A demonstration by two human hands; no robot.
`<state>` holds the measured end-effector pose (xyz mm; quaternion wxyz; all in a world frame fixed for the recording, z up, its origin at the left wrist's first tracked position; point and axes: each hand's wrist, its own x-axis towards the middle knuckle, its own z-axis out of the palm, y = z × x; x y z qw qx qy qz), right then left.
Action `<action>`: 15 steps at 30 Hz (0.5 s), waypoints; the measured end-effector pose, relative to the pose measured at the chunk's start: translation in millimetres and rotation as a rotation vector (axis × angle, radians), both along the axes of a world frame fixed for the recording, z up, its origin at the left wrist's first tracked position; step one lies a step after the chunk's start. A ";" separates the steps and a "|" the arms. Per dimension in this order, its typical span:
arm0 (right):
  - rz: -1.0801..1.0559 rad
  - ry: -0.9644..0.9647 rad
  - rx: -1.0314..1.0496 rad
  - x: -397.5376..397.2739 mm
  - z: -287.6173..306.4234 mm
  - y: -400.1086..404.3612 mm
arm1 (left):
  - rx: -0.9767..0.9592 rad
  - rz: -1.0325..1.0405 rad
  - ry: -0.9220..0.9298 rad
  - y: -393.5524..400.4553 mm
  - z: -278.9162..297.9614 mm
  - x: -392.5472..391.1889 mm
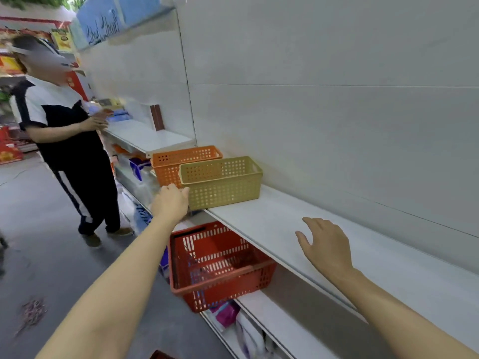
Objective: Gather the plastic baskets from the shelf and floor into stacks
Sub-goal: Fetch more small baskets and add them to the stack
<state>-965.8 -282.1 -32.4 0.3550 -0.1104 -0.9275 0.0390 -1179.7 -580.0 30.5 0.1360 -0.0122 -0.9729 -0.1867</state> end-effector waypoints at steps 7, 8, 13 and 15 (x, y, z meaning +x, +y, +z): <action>-0.153 0.017 -0.044 -79.2 -7.0 -41.7 | 0.407 -0.023 -0.315 -15.3 -14.6 -141.7; -0.174 0.012 -0.049 -87.7 -6.0 -45.3 | 0.486 -0.047 -0.372 -13.2 -15.6 -150.4; -0.215 -0.014 -0.133 -124.3 2.2 -49.1 | 0.707 -0.150 -0.498 -0.2 -27.9 -177.3; -0.217 -0.030 -0.301 -139.4 12.7 -49.4 | 0.624 -0.196 -0.419 3.5 -34.2 -186.0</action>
